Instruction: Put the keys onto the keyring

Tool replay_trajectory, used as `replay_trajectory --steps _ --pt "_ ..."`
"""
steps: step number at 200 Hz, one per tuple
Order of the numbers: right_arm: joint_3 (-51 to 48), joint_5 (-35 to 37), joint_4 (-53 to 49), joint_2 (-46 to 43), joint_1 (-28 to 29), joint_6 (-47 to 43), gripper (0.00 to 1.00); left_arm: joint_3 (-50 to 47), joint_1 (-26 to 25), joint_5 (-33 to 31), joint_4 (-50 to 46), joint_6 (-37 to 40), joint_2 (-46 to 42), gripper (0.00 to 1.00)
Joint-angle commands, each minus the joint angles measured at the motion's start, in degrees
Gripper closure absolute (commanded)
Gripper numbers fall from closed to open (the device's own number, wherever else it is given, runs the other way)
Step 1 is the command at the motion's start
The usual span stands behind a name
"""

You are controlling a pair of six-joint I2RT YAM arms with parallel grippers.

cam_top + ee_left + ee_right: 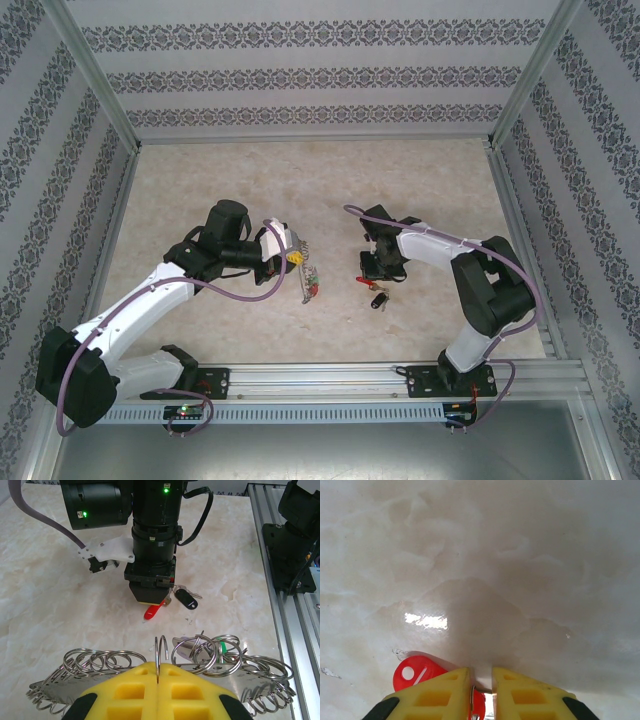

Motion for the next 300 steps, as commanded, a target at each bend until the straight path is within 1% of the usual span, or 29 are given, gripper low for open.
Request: replay_trajectory --steps 1,42,62,77,128,148,165,225,300 --pt "0.9 0.5 -1.3 0.7 0.6 -0.8 0.82 2.4 -0.7 1.0 0.2 0.7 -0.3 1.0" --pt "0.4 0.4 -1.6 -0.7 0.7 -0.7 0.82 2.5 -0.6 1.0 -0.2 0.9 -0.2 1.0" --pt "0.3 0.6 -2.0 -1.6 0.8 -0.7 0.8 2.6 -0.7 1.0 -0.2 0.9 -0.1 1.0" --pt "0.4 0.9 -2.2 -2.2 0.9 -0.9 0.8 2.6 -0.6 0.9 -0.2 0.8 -0.2 1.0" --pt "0.4 0.5 -3.4 -2.3 1.1 -1.1 0.8 2.7 -0.7 0.8 -0.6 0.8 -0.8 1.0" --pt "-0.1 0.3 -2.9 -2.9 1.3 -0.9 0.77 2.6 -0.6 0.7 -0.5 0.6 -1.0 1.0" --pt "-0.1 0.0 -2.9 -2.3 1.3 -1.1 0.77 2.6 -0.6 0.6 -0.6 0.5 -1.0 1.0" --pt "0.3 1.1 -3.4 -1.3 1.4 -1.5 0.82 2.7 -0.6 0.5 -1.1 0.6 -1.2 1.0" --pt "0.8 0.0 -3.6 -0.4 1.5 -1.8 0.83 2.7 -0.6 0.2 -1.0 0.5 -1.0 1.0"
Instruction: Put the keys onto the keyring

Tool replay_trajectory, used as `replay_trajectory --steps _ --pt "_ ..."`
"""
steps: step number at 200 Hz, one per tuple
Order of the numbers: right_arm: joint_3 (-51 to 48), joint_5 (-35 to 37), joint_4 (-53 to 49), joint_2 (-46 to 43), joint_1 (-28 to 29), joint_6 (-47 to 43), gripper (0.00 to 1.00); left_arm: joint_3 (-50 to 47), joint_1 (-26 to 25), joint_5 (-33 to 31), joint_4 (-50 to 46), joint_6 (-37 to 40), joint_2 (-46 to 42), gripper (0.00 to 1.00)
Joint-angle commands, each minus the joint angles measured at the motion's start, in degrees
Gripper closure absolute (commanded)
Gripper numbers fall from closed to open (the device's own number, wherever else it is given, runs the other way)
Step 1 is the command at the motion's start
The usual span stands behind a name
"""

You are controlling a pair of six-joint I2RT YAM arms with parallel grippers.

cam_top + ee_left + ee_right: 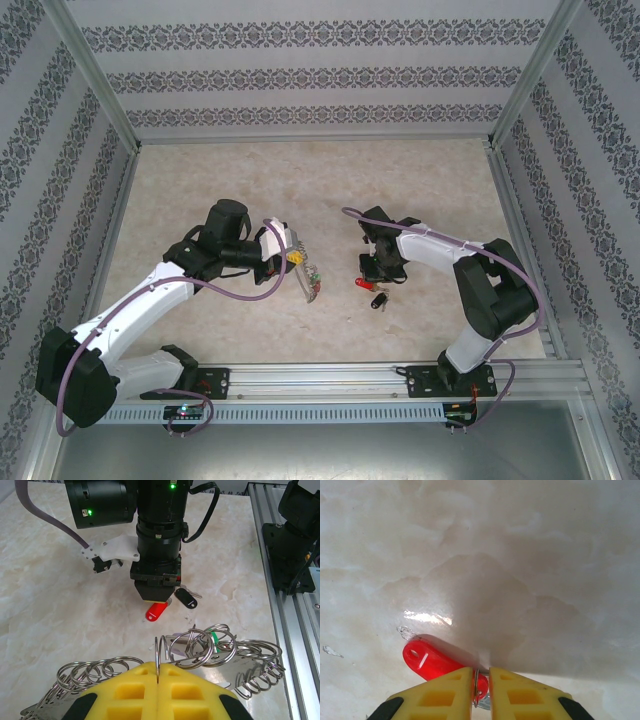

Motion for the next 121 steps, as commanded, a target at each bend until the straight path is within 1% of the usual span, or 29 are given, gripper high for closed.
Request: replay_trajectory --steps 1,25,35,53,73,84,103,121 --pt "0.8 -0.1 -1.3 0.9 0.7 -0.8 0.83 2.1 -0.6 0.4 0.1 0.5 -0.9 1.0" --pt "1.0 0.2 -1.5 1.1 0.8 -0.9 0.84 1.9 -0.6 0.2 0.0 0.5 -1.0 1.0" --pt "1.1 0.2 -1.5 1.0 0.8 -1.1 0.88 1.9 -0.7 0.1 0.0 0.5 -1.1 1.0" --pt "1.4 0.7 -2.1 0.8 0.8 -1.2 0.89 1.7 -0.6 0.0 0.0 0.5 -1.3 1.0" --pt "1.4 1.4 -2.2 0.0 0.9 -1.3 0.92 1.8 -0.6 0.0 -0.1 0.6 -1.2 1.0" --pt "1.2 1.4 -2.1 -1.0 0.9 -1.3 0.97 1.8 -0.6 0.0 -0.2 0.7 -1.3 1.0" --pt "0.9 1.6 -1.6 -3.8 0.8 -1.4 0.99 1.8 -0.6 -0.2 -0.2 0.9 -1.2 1.0" --pt "0.9 0.0 -0.8 -6.9 0.5 -1.9 1.0 1.9 -0.7 -0.1 -0.1 0.8 -1.3 1.0"
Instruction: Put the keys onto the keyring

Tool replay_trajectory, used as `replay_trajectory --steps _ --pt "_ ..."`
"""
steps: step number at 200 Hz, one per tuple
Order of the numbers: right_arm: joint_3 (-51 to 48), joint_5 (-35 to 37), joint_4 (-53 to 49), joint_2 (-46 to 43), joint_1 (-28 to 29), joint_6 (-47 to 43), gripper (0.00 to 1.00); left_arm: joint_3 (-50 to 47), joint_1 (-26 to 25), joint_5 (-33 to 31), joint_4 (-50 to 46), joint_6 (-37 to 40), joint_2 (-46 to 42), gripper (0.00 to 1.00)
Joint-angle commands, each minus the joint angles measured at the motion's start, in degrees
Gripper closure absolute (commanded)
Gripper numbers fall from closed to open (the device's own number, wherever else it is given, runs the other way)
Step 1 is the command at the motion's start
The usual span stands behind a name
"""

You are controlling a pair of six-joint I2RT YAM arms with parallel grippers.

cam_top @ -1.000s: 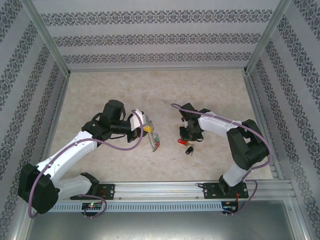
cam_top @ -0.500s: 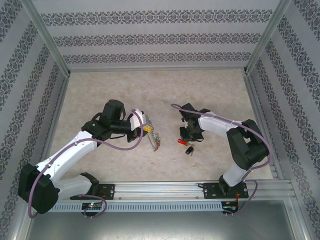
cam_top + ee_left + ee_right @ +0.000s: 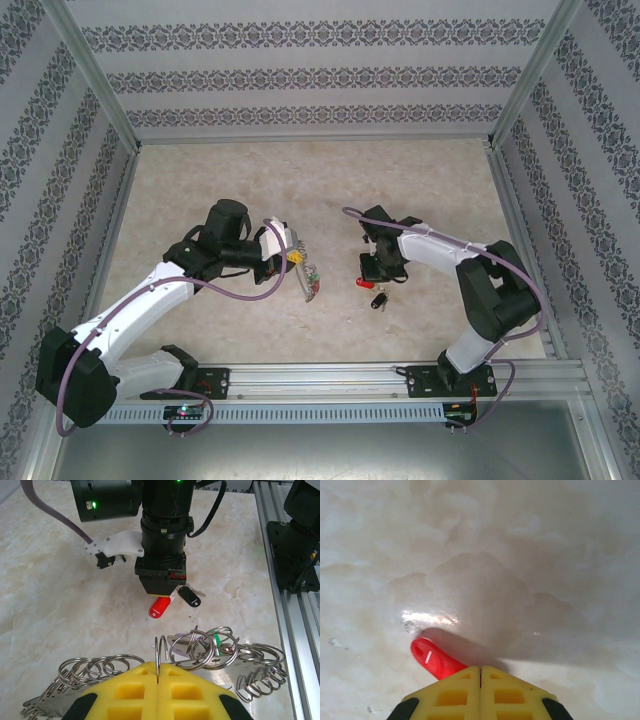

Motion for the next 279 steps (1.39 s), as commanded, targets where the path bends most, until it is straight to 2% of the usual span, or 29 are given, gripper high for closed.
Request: replay_trajectory --steps 1,48,64,86,108,130,158,245,279 --pt "0.7 -0.6 -0.1 -5.2 0.5 -0.8 1.0 1.9 -0.7 0.9 -0.1 0.8 -1.3 1.0" --pt "-2.1 -11.5 9.3 -16.0 0.1 -5.3 1.0 1.8 -0.6 0.5 0.5 0.7 -1.5 1.0" --pt "-2.8 -13.0 10.3 -17.7 0.3 -8.3 1.0 2.0 -0.7 0.5 0.5 0.7 -1.5 1.0" --pt "-3.3 -11.3 8.7 -18.4 2.8 -14.8 1.0 1.8 -0.6 0.1 0.6 0.8 -1.8 1.0" --pt "-2.6 -2.3 5.0 -15.5 7.3 -18.5 1.0 1.6 -0.6 -0.1 0.6 0.9 -2.0 1.0" --pt "-1.4 -0.6 3.4 -10.3 8.5 -16.6 1.0 1.2 -0.7 -0.4 1.0 0.7 -2.3 1.0" --pt "-2.5 -3.2 8.0 -6.3 9.2 -14.3 1.0 1.0 -0.6 -1.2 0.9 0.9 -2.8 1.0" --pt "0.6 -5.7 12.2 3.1 9.2 -10.3 0.98 -1.7 -0.7 -5.8 1.3 0.5 -7.2 1.0" --pt "2.0 -8.0 11.9 6.0 7.6 -8.4 0.94 -2.2 -0.6 -6.3 1.3 0.2 -8.2 1.0"
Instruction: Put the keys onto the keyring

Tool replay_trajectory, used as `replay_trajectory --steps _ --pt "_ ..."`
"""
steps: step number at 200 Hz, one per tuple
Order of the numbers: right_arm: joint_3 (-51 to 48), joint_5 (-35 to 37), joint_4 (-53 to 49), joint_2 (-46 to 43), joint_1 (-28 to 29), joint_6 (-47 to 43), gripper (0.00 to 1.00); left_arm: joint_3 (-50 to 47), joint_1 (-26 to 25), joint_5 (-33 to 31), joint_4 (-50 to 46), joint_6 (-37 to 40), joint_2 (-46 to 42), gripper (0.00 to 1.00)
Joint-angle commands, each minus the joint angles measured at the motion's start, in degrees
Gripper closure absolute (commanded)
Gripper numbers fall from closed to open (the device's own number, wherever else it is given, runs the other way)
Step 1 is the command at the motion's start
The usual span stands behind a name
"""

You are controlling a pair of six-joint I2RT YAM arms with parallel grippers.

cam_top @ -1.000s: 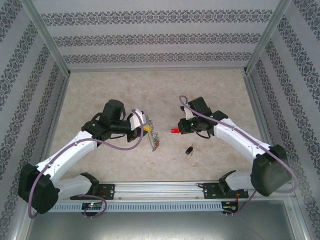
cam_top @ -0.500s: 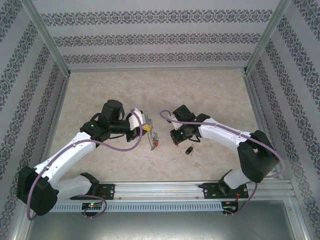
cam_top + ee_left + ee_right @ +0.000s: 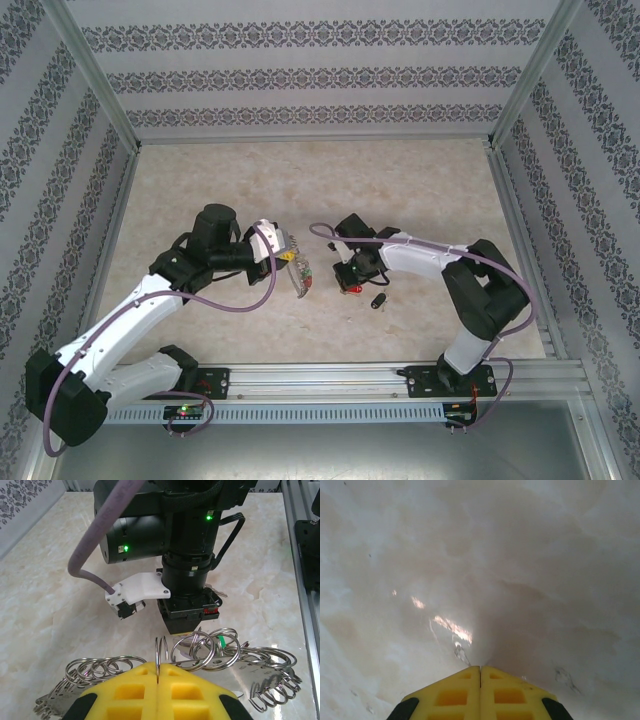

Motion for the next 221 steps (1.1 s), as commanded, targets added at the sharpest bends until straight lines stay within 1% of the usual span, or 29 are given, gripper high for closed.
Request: replay_trajectory --steps 1,61,92,130,142,166,179,209,221 --pt "1.9 -2.8 0.3 2.0 -1.2 2.4 0.94 -0.5 -0.6 -0.3 1.4 0.1 -1.6 1.0" --pt "1.5 -5.9 -0.4 1.5 -1.4 1.8 0.86 -0.4 -0.6 -0.3 1.4 0.2 -1.5 1.0" --pt "1.3 -4.7 -0.2 1.6 -1.5 2.3 0.84 -0.2 -0.6 -0.4 1.7 0.1 -1.5 1.0" --pt "1.5 -3.7 -0.8 1.9 -1.3 2.2 0.84 -0.1 -0.7 -0.3 1.5 0.1 -1.5 1.0" --pt "1.4 -3.3 -0.7 1.7 -1.2 2.2 0.85 -0.2 -0.7 -0.4 1.4 0.1 -1.5 1.0" --pt "1.5 -2.7 -1.2 1.6 -1.2 2.0 0.86 -0.2 -0.6 -0.3 1.3 0.3 -1.5 1.0" --pt "1.6 -2.7 -1.4 1.7 -1.2 1.7 0.88 -0.2 -0.7 -0.4 1.1 0.5 -1.4 1.0" --pt "1.6 -2.6 -1.5 1.7 -1.1 1.3 0.86 -0.2 -0.6 -0.4 1.3 0.5 -1.3 1.0" --pt "1.5 -2.6 -1.3 1.4 -1.1 1.4 0.88 -0.1 -0.6 -0.3 1.3 0.4 -1.2 1.0"
